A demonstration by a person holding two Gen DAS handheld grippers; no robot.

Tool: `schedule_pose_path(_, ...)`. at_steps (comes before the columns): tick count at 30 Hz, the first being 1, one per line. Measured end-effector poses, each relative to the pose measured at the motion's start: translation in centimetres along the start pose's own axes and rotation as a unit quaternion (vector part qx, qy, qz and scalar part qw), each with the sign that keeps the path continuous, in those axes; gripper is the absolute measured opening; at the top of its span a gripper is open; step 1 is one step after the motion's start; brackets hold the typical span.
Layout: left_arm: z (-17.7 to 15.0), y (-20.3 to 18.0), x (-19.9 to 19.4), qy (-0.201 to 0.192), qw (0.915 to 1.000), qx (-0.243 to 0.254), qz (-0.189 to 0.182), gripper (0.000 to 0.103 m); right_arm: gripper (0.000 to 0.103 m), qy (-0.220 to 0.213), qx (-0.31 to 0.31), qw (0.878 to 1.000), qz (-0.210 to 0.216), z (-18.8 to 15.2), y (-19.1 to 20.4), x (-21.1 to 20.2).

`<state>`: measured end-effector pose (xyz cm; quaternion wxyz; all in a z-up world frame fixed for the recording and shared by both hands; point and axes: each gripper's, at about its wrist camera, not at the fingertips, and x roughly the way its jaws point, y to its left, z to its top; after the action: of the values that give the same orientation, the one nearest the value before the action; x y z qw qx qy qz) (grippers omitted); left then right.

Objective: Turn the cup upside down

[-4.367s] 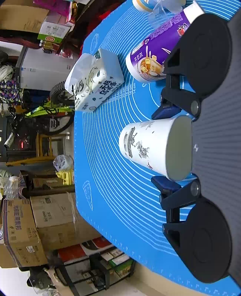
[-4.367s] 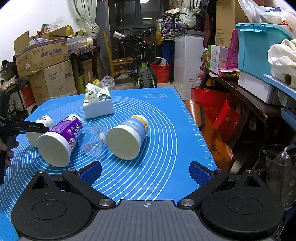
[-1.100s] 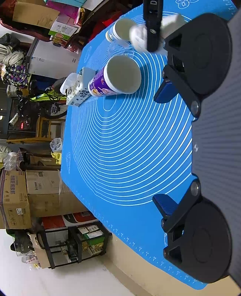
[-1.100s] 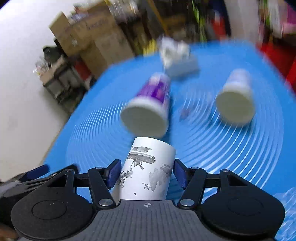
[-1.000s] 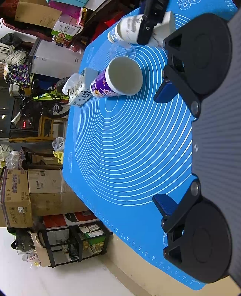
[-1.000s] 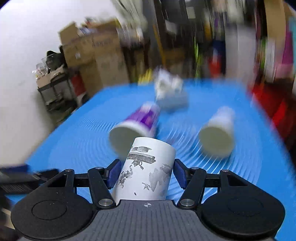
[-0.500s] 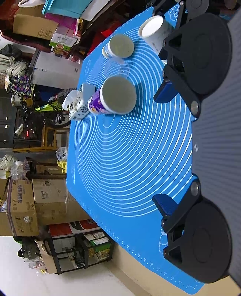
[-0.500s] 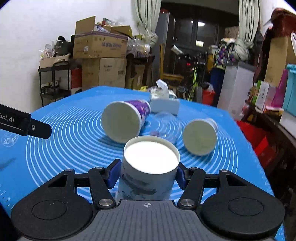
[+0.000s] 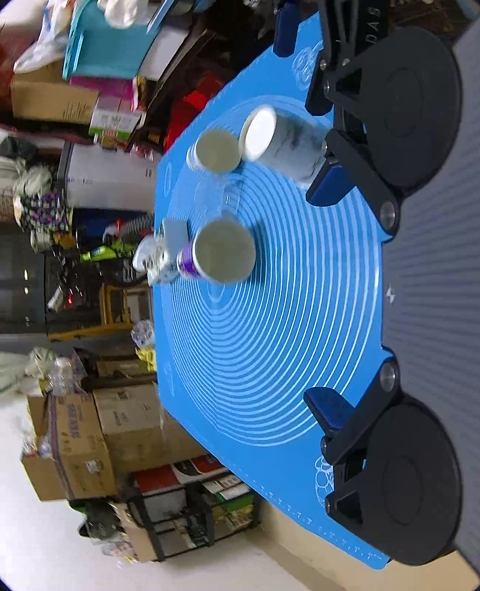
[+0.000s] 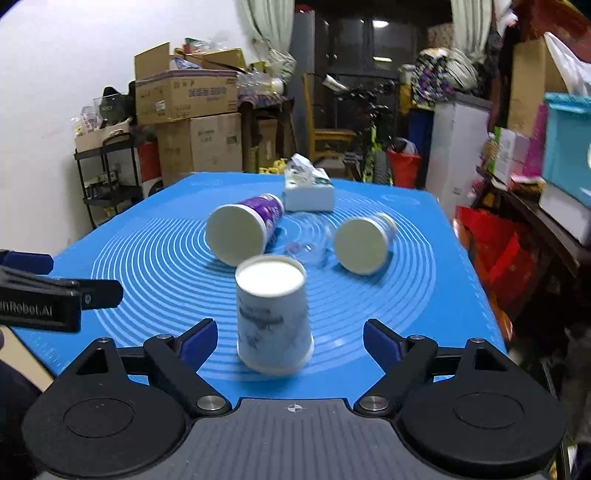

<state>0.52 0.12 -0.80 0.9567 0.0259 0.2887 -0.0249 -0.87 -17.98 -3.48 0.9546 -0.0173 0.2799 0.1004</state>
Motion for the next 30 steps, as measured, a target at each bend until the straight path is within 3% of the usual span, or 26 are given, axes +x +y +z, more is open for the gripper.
schedule_pose_path(13, -2.2, -2.6, -2.6, 0.012, 0.9991, 0.014, -0.038, 0.103, 0.087, 0.031, 0.011, 0.999, -0.017, -2.6, -0.9, -4.8)
schedule_pose_path(30, -2.7, -3.1, -3.1, 0.019, 0.9986, 0.017, -0.046, 0.103, 0.087, 0.039, 0.007, 0.999, -0.014, -2.9, -0.5, -5.5)
